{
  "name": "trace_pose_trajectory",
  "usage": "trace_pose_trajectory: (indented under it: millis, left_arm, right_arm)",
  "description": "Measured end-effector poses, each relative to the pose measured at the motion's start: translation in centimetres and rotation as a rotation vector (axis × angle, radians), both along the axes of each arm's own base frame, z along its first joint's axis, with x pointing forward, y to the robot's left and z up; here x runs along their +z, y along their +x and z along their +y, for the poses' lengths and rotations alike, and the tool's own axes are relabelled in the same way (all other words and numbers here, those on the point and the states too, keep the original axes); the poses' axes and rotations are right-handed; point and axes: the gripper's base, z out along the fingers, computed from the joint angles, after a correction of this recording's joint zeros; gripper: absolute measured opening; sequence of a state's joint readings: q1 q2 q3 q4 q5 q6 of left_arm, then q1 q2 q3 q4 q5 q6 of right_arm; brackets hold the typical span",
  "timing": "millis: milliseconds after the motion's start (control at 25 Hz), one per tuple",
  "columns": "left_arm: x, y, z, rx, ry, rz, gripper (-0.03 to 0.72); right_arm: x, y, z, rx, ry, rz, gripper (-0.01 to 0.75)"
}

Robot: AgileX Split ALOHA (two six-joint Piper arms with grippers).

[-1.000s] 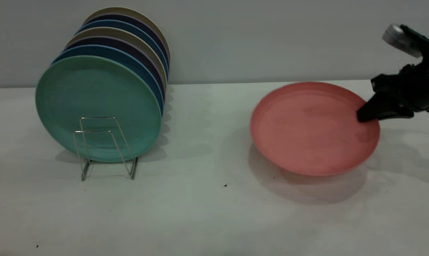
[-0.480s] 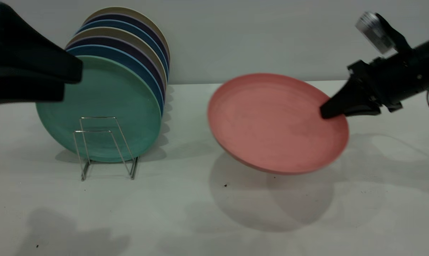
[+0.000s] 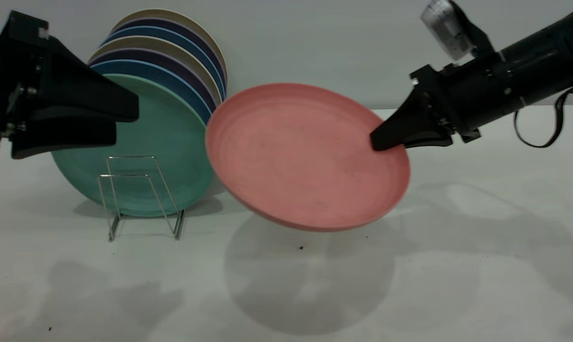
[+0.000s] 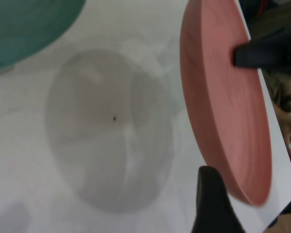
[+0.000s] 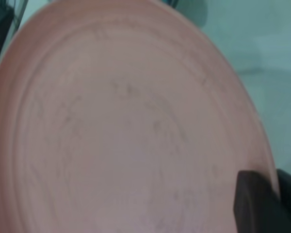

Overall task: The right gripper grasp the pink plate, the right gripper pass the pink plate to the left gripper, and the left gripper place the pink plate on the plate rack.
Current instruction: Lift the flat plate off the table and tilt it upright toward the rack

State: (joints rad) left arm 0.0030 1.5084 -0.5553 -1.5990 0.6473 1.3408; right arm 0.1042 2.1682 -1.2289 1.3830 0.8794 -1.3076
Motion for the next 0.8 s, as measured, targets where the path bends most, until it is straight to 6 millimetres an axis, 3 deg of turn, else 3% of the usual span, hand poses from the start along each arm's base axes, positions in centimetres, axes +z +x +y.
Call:
trace_pose_trajectory:
  millis: [400, 800]
  left_arm:
    - [-1.9, 1.1, -0.3, 0.003, -0.060, 0.011, 0.458]
    - [-3.5, 1.4, -0.2, 0.008, -0.059, 0.058, 0.457]
  right_arm:
    - [0.1, -0.4, 1.9, 0.024, 0.024, 0.005, 0.012]
    - [0.6, -1.6, 5.4, 0.087, 0.080, 0.017, 0.013]
